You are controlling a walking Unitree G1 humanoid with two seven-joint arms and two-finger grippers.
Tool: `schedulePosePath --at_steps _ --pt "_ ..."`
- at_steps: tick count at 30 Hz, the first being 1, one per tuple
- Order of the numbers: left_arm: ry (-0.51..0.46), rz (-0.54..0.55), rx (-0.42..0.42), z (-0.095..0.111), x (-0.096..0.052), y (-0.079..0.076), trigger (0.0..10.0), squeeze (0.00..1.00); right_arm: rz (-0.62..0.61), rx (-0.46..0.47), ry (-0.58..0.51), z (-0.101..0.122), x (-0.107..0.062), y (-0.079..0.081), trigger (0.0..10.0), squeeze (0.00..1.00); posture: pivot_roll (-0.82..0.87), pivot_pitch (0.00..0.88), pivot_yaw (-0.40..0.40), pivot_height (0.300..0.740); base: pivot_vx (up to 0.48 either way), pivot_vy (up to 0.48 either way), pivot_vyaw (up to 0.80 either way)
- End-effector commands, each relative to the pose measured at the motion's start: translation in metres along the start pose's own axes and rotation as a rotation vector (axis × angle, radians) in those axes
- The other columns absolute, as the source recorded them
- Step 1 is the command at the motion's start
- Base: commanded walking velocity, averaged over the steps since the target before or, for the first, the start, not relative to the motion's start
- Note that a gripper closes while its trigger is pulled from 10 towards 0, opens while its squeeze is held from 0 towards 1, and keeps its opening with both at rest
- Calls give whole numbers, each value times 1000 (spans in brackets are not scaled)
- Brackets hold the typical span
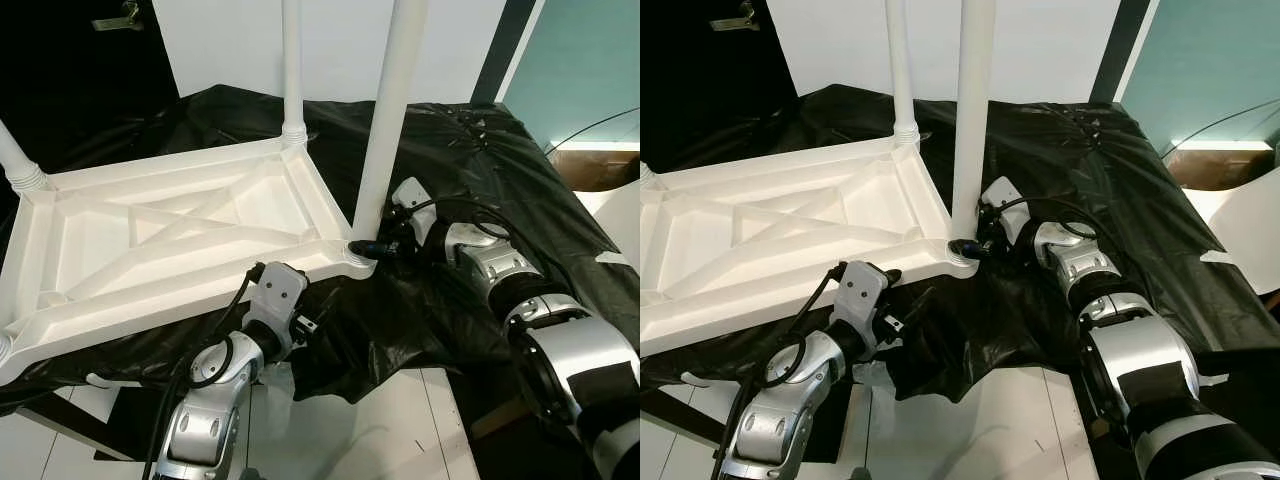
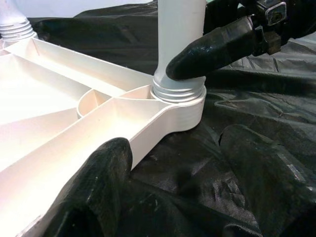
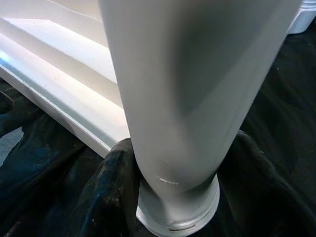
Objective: Building children table
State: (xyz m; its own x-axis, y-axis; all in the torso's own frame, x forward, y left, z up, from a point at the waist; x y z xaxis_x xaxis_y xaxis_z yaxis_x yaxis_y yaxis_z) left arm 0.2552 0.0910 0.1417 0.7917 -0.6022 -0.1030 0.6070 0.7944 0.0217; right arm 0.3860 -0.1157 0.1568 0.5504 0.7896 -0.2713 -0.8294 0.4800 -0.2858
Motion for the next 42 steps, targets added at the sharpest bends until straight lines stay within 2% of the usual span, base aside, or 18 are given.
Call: schedulePosePath --at_steps 1,6,10,13,16,18,20,21,23,24,26,27,28,30,31,35,41,42 --pt "7 50 -5 -1 0 1 10000 0 -10 26 71 -12 -2 1 0 0 161 0 -62 740 0 0 0" --pt "11 42 -6 -3 -1 0 10000 0 -98 66 104 -18 7 6 0 0 162 0 -67 740 0 0 0" --pt "19 39 -8 -5 0 -2 10000 0 -135 175 95 -19 22 18 0 0 161 0 -68 740 0 0 0" --pt "19 38 -9 -5 0 -3 10000 0 -155 186 99 -20 25 21 0 0 163 0 -71 740 0 0 0" --pt "27 33 -14 -7 -1 -5 10000 0 -266 255 114 -22 37 29 0 0 164 0 -73 740 0 0 0" --pt "27 33 -14 -7 -1 -5 10000 0 -266 255 114 -22 37 29 0 0 164 0 -73 740 0 0 0" --pt "30 29 -16 -8 -2 -7 10000 0 -332 326 103 -21 45 36 0 0 164 0 -76 740 0 0 0" --pt "30 29 -16 -8 -2 -7 10000 0 -332 326 103 -21 45 36 0 0 164 0 -76 740 0 0 0" --pt "31 28 -17 -8 -2 -8 10000 0 -380 372 82 -19 50 42 0 0 164 0 -78 740 0 0 0" --pt "32 26 -18 -9 -2 -8 10000 0 -423 425 65 -16 56 51 0 0 162 0 -79 740 0 0 0" --pt "34 21 -20 -9 -1 -10 10000 0 -565 518 51 -15 64 67 0 0 161 0 -74 740 0 0 0" --pt "34 21 -20 -9 -1 -10 10000 0 -565 518 51 -15 64 67 0 0 161 0 -74 740 0 0 0" --pt "34 18 -20 -9 -1 -10 10000 0 -639 552 46 -14 64 71 0 0 161 0 -74 740 0 0 0" --pt "34 18 -20 -9 -1 -10 10000 0 -639 552 46 -14 64 71 0 0 161 0 -74 740 0 0 0" --pt "34 16 -21 -9 -1 -11 10000 0 -652 571 37 -11 69 78 0 0 163 0 -76 740 0 0 0" --pt "36 14 -20 -9 -1 -11 10000 0 -630 564 17 0 77 90 0 0 165 0 -77 740 0 0 0" --pt "34 20 -22 -9 -2 -11 10000 0 -645 548 19 2 75 89 0 0 163 0 -82 740 0 0 0" --pt "33 20 -22 -9 -2 -11 10000 0 -657 542 17 4 73 89 2431 0 163 0 -82 740 0 0 0"
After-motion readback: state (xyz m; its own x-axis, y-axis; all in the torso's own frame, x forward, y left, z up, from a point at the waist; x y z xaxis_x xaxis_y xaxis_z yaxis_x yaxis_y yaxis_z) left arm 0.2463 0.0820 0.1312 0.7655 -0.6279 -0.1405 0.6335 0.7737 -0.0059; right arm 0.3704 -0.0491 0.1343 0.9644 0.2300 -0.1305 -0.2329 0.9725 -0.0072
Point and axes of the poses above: a point about 5 cm out from each wrist's last joint towards the gripper, its own x axis pointing out of the wrist towards the gripper, its own z axis along the axis of the wrist's last joint, y = z × x, the point moved 1 cm from there along x, pointing out of the wrist towards the gripper, and after that the axes turned 5 degrees about -x, right-handed, at the moved point
